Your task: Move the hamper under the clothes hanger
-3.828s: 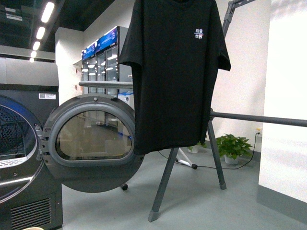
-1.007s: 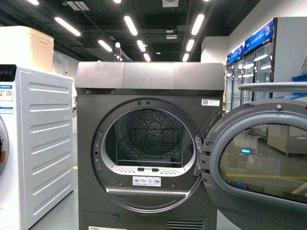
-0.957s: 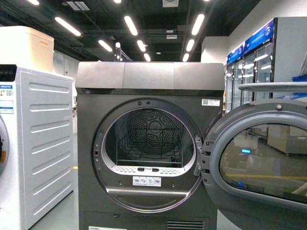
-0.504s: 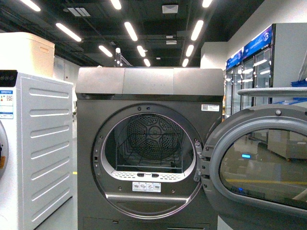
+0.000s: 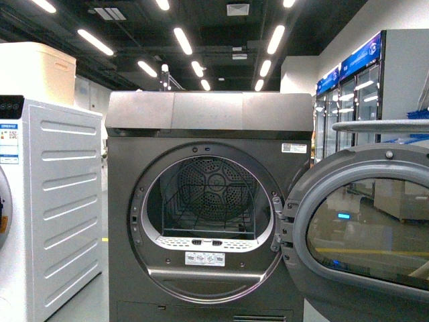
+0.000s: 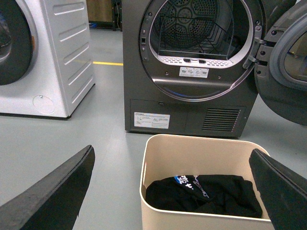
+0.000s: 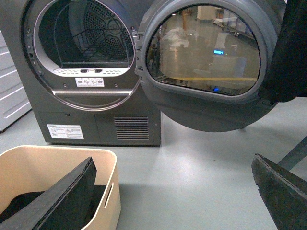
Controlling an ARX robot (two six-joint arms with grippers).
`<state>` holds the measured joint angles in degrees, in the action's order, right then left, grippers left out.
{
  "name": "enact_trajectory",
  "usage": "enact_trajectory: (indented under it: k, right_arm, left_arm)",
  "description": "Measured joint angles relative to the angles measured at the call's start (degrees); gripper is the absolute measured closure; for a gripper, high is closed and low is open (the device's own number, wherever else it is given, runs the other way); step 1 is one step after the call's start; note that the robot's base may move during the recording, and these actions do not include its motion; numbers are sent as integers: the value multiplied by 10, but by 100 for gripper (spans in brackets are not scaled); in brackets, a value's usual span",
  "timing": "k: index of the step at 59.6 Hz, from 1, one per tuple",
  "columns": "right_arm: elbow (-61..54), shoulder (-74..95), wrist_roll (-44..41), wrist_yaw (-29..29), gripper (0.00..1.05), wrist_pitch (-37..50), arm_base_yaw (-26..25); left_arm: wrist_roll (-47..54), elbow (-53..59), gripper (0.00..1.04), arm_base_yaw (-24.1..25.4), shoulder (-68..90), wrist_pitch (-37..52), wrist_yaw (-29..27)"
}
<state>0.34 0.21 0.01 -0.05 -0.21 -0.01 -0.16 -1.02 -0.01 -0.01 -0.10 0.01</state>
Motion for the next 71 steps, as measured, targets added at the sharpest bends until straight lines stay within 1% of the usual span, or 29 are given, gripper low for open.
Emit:
enact_trajectory:
  k: [3,4,6,8,10,13,19,25,29,33,39,49,59,71]
  right_arm:
    - [0,0,0,0,8,0,0]
    - [0,0,0,0,8,0,0]
    - [0,0,1,1,8,0,0]
    - [2,8,15,25,8,-8,3]
    - [5,31,36,35,8,1,1]
    - [7,71,50,33,8,29,-4]
    - [16,167,64,25,8,110,-4]
    - [35,287,65,18,8,207,10]
    - [48,363,65,16,8,257,24]
    - [72,475,64,9,8,319,46]
    - [105,583,64,-5,8,367,56]
    - [170,744,65,-16,8,401,68]
    - [247,898,65,-4,8,416,79]
    - [332,1029,89,3,8,417,90]
  left_arm:
    - [0,0,7,0,0,0,0]
    - [-5,-1,7,-4,3,-4,-12]
    - [-25,-13,7,-22,21,-42,-75]
    - [-42,-26,7,-32,56,-62,-129]
    - [-49,-32,7,-28,90,-57,-145]
    - [-52,-39,7,-16,124,-37,-143]
    - [-51,-65,7,12,195,25,-110]
    - [-49,-89,7,35,286,94,-61]
    - [-47,-108,7,43,349,132,-38]
    - [-42,-142,7,45,445,180,-27]
    - [-37,-182,7,43,549,216,-28]
    - [-29,-241,7,41,709,243,-23]
    - [-19,-303,7,47,847,271,-13]
    - [-19,-352,7,48,960,306,-14]
